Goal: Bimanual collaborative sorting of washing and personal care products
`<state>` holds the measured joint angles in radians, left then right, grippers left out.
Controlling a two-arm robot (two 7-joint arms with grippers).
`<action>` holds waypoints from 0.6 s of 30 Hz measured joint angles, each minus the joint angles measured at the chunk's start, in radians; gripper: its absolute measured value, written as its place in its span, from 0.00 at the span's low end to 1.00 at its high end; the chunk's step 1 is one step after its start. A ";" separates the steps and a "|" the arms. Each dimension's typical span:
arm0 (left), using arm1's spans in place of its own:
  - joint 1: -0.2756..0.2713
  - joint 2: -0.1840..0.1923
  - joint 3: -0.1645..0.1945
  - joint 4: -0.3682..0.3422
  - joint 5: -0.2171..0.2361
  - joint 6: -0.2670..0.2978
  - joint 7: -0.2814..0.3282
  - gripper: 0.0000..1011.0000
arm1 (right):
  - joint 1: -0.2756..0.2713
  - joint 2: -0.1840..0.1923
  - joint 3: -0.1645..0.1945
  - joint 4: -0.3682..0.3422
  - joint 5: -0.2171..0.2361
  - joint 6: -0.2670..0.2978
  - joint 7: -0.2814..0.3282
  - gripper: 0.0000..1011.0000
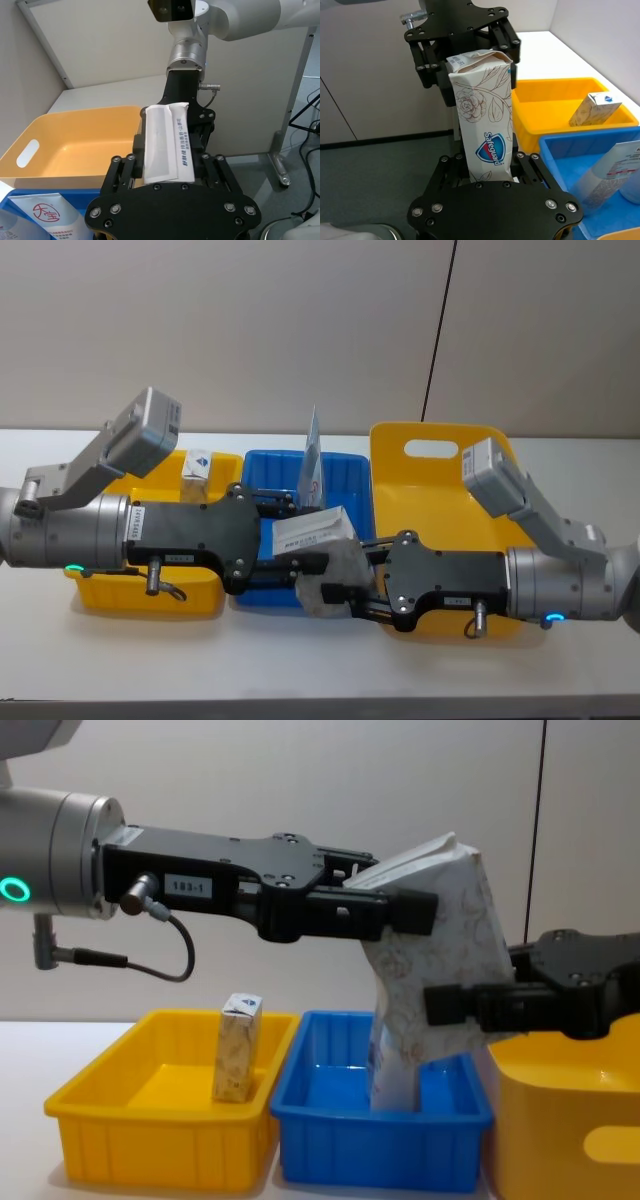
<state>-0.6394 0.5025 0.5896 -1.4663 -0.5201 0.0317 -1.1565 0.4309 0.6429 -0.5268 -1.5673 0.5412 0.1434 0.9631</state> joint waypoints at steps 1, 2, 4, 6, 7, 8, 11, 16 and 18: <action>0.000 0.000 0.000 0.000 0.000 0.000 0.000 0.53 | -0.001 0.000 0.000 -0.001 0.002 0.001 -0.001 0.36; 0.000 0.000 0.000 0.000 0.000 0.000 0.000 0.54 | -0.006 0.002 0.002 -0.006 0.006 0.002 -0.004 0.36; 0.000 0.000 0.000 0.000 0.000 0.000 0.000 0.61 | -0.010 0.004 0.004 -0.010 0.010 0.004 -0.007 0.36; 0.000 0.000 0.000 0.000 0.000 0.000 0.000 0.67 | -0.017 0.007 0.007 -0.018 0.016 0.006 -0.012 0.36; 0.000 0.000 0.000 0.000 0.000 0.000 0.000 0.71 | -0.019 0.009 0.008 -0.020 0.018 0.006 -0.014 0.36; 0.000 0.000 0.000 0.000 0.000 0.000 0.000 0.72 | -0.024 0.010 0.009 -0.025 0.021 0.007 -0.018 0.36; 0.000 0.000 0.000 0.000 0.000 0.000 0.000 0.82 | -0.033 0.014 0.013 -0.033 0.027 0.008 -0.028 0.36; 0.000 0.000 0.000 0.000 0.000 0.000 0.000 0.95 | -0.053 0.022 0.022 -0.049 0.035 0.008 -0.056 0.36; 0.000 0.000 0.000 0.000 0.000 0.000 0.000 0.99 | -0.060 0.025 0.025 -0.054 0.036 0.008 -0.065 0.36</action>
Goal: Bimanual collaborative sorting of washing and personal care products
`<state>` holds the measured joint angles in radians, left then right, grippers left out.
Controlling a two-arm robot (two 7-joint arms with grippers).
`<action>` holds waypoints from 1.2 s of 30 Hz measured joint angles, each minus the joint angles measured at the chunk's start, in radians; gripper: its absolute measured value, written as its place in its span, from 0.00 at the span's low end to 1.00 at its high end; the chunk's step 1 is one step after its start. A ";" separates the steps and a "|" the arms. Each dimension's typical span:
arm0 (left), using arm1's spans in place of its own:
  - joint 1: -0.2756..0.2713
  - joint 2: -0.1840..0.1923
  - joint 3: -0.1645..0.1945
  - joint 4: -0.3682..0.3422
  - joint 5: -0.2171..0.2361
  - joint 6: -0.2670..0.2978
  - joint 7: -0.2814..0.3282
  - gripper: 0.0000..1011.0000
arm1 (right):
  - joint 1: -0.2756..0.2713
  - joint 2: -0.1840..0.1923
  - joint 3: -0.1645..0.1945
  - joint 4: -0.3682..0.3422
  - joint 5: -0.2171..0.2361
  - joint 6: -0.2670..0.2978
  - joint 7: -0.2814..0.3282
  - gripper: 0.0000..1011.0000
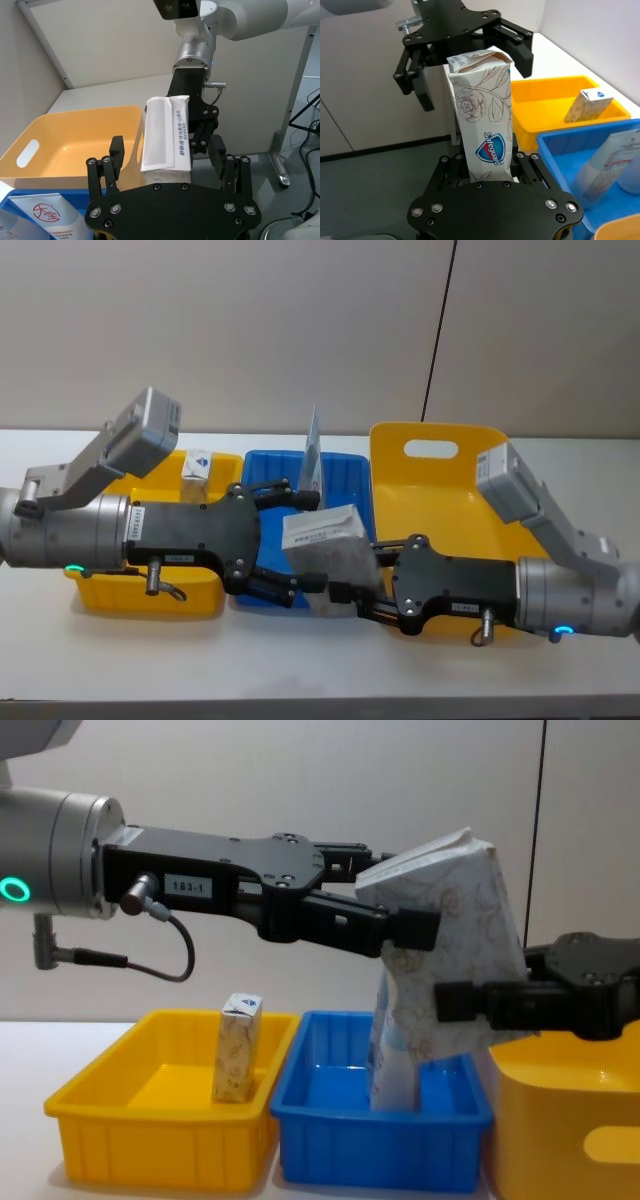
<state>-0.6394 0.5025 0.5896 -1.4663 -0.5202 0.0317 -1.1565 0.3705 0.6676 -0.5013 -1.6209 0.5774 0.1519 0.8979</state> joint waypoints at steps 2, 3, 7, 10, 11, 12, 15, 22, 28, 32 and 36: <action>0.000 0.000 0.000 0.000 0.000 0.000 0.000 0.99 | -0.007 0.004 0.005 -0.005 0.002 0.000 -0.009 0.36; 0.000 0.000 0.000 0.000 0.000 0.000 0.000 0.99 | -0.017 0.009 0.010 -0.011 0.005 -0.001 -0.020 0.36; 0.000 0.000 0.000 0.000 0.000 0.000 0.000 0.99 | -0.041 0.024 0.026 -0.024 0.012 -0.004 -0.045 0.36; 0.000 0.000 0.000 0.000 0.000 0.000 0.000 0.99 | -0.061 0.036 0.037 -0.034 0.019 -0.008 -0.068 0.36; 0.000 0.000 0.000 0.000 0.000 0.000 0.000 0.99 | -0.072 0.043 0.046 -0.040 0.022 -0.009 -0.080 0.36; 0.000 0.000 0.000 0.000 0.000 0.000 0.000 0.99 | -0.072 0.043 0.046 -0.040 0.022 -0.009 -0.080 0.36; 0.000 0.000 0.000 0.000 0.000 0.000 0.000 0.99 | -0.099 0.057 0.067 -0.052 0.029 -0.016 -0.114 0.36; 0.000 0.000 0.000 0.000 0.000 0.000 0.000 0.99 | -0.146 0.076 0.107 -0.073 0.040 -0.026 -0.191 0.36; 0.000 0.000 0.000 0.000 0.000 0.000 0.000 0.99 | -0.184 0.081 0.138 -0.090 0.046 -0.027 -0.267 0.36; 0.000 0.000 0.000 0.000 0.000 0.000 0.000 0.99 | -0.202 0.078 0.155 -0.100 0.047 -0.020 -0.317 0.36; 0.000 0.000 0.000 0.000 0.000 0.000 0.000 0.99 | -0.222 0.068 0.175 -0.111 0.046 -0.006 -0.385 0.36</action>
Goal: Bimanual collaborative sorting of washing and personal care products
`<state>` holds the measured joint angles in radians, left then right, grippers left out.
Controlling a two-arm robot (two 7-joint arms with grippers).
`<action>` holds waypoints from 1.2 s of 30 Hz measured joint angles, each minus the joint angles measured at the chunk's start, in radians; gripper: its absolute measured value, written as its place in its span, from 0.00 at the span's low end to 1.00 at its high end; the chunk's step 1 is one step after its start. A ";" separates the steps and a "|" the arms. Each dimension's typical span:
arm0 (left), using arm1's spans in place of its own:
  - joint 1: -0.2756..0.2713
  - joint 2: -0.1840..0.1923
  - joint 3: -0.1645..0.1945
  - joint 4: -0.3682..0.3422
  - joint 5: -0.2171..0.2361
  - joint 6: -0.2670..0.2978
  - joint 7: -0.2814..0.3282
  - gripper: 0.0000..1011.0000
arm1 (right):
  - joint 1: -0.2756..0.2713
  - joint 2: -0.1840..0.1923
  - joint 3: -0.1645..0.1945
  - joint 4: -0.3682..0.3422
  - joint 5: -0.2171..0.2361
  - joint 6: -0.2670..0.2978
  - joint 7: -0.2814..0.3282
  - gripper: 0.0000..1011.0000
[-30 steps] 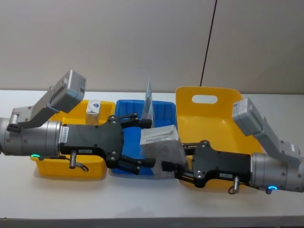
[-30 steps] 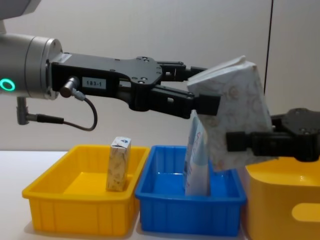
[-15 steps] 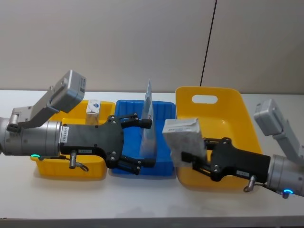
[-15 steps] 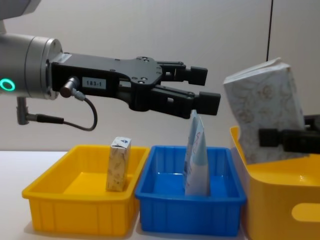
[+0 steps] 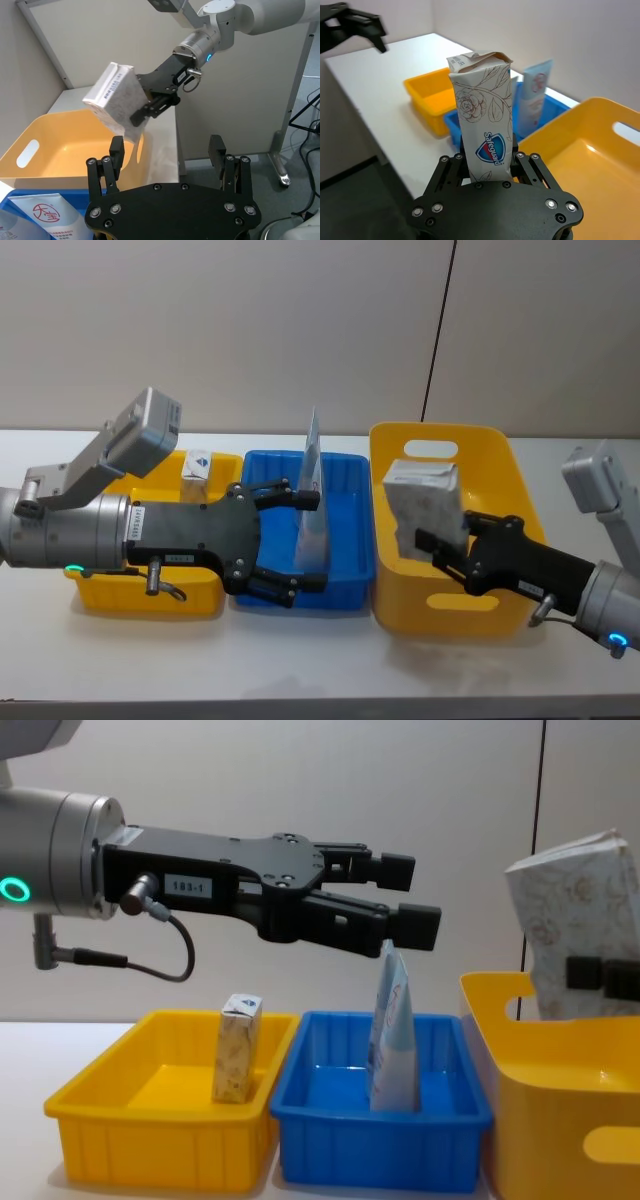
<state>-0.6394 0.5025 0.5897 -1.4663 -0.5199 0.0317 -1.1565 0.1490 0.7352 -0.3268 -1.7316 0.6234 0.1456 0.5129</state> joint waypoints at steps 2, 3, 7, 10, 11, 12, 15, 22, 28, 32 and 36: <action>0.000 0.000 0.000 0.000 0.000 0.000 0.000 0.99 | -0.006 -0.005 0.006 -0.004 -0.002 0.006 -0.023 0.36; 0.000 0.000 0.000 0.000 0.000 0.000 0.000 0.99 | -0.008 -0.007 0.009 -0.006 -0.003 0.007 -0.033 0.36; 0.000 0.000 0.000 0.000 0.000 0.000 0.000 0.99 | -0.020 -0.022 0.019 -0.014 -0.015 0.025 -0.091 0.36; 0.000 0.000 0.000 0.000 0.000 0.000 0.000 0.99 | -0.027 -0.035 0.027 -0.020 -0.024 0.038 -0.140 0.36; 0.000 0.000 0.000 0.000 0.000 0.000 0.000 0.99 | -0.030 -0.042 0.031 -0.022 -0.030 0.045 -0.162 0.36; 0.000 0.000 0.000 0.000 0.000 0.000 0.000 0.99 | -0.032 -0.046 0.032 -0.023 -0.033 0.050 -0.177 0.36; 0.000 0.000 0.000 0.000 0.000 0.000 0.000 0.99 | -0.036 -0.062 0.037 -0.027 -0.046 0.066 -0.223 0.36; 0.000 0.000 0.000 0.000 0.000 0.000 0.000 0.99 | -0.042 -0.103 0.044 -0.033 -0.081 0.105 -0.336 0.36; 0.000 0.000 0.000 0.000 0.000 0.000 0.000 0.99 | -0.042 -0.144 0.045 -0.034 -0.118 0.141 -0.438 0.36; 0.000 0.000 0.000 0.000 0.000 0.000 0.000 0.99 | -0.038 -0.172 0.045 -0.030 -0.140 0.162 -0.496 0.36; 0.000 0.000 0.000 0.000 0.000 0.000 0.000 0.99 | -0.032 -0.205 0.042 -0.022 -0.166 0.186 -0.562 0.36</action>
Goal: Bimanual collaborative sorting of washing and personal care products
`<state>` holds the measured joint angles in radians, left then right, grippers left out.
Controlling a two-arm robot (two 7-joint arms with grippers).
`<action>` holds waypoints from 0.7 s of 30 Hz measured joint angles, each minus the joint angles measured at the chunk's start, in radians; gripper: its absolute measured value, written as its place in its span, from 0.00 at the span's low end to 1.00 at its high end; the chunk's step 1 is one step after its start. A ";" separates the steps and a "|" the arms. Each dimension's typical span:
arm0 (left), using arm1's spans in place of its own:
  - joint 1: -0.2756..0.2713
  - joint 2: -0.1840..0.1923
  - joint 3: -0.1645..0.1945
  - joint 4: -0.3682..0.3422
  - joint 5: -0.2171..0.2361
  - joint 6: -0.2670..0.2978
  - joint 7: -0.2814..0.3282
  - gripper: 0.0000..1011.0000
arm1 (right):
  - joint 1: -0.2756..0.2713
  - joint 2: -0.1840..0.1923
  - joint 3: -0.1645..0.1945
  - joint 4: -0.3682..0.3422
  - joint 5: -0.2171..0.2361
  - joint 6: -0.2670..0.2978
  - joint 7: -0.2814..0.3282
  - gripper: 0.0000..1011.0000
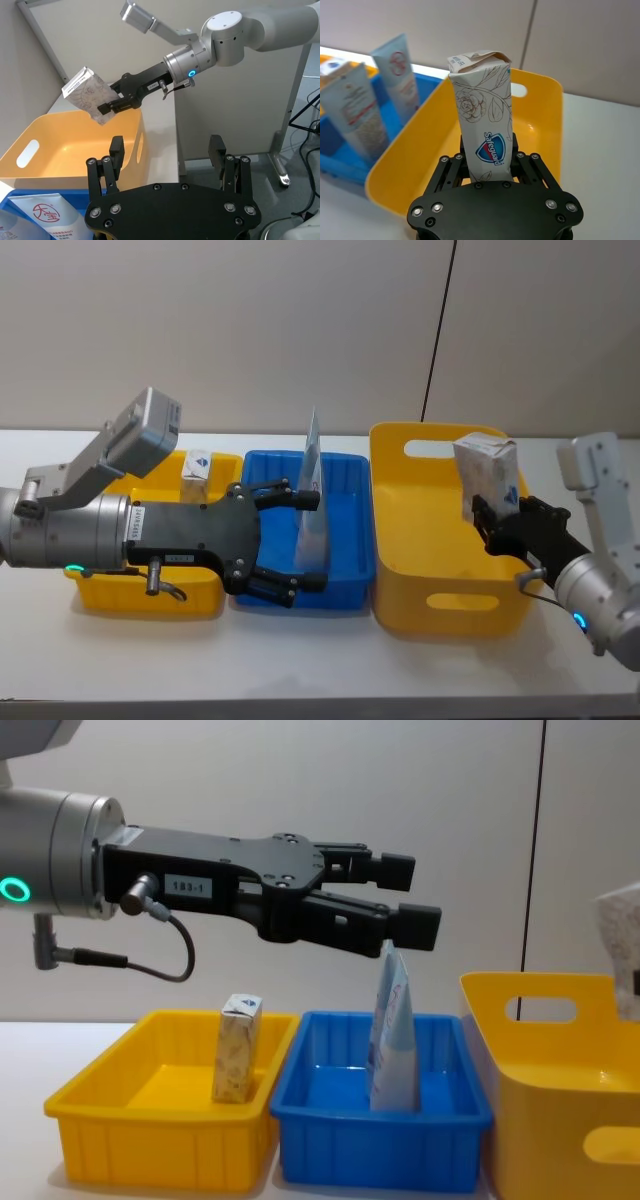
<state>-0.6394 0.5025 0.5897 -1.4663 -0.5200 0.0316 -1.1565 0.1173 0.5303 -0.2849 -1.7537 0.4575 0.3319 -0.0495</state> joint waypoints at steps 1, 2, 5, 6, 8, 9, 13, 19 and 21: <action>0.000 0.000 0.000 0.000 0.000 0.000 0.000 0.99 | 0.003 -0.010 -0.002 0.004 -0.009 0.009 -0.024 0.36; 0.000 0.000 0.000 0.000 0.000 0.000 0.000 0.99 | 0.005 -0.017 -0.003 0.007 -0.014 0.013 -0.036 0.36; 0.000 0.000 0.000 0.000 0.000 0.000 0.000 0.99 | 0.014 -0.045 -0.008 0.019 -0.036 0.031 -0.087 0.36; 0.000 0.000 0.000 0.000 0.000 0.000 0.000 0.99 | 0.016 -0.052 -0.009 0.022 -0.041 0.035 -0.097 0.36; 0.000 0.000 0.000 0.000 0.000 0.000 0.000 0.99 | 0.024 -0.070 -0.013 0.032 -0.054 0.047 -0.128 0.36; 0.000 0.000 0.000 0.000 0.000 0.000 0.000 0.99 | 0.027 -0.075 -0.015 0.035 -0.058 0.050 -0.135 0.36; 0.000 0.000 0.000 0.000 0.000 0.000 0.000 0.99 | 0.043 -0.099 -0.024 0.053 -0.077 0.065 -0.168 0.36; 0.000 0.000 0.000 0.000 0.000 0.000 0.000 0.99 | 0.064 -0.124 -0.036 0.077 -0.101 0.082 -0.198 0.36; 0.000 0.000 0.000 0.000 0.000 0.000 0.000 0.99 | 0.068 -0.129 -0.038 0.082 -0.105 0.085 -0.204 0.36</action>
<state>-0.6394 0.5025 0.5897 -1.4663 -0.5200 0.0317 -1.1565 0.1854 0.4017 -0.3234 -1.6718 0.3521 0.4170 -0.2532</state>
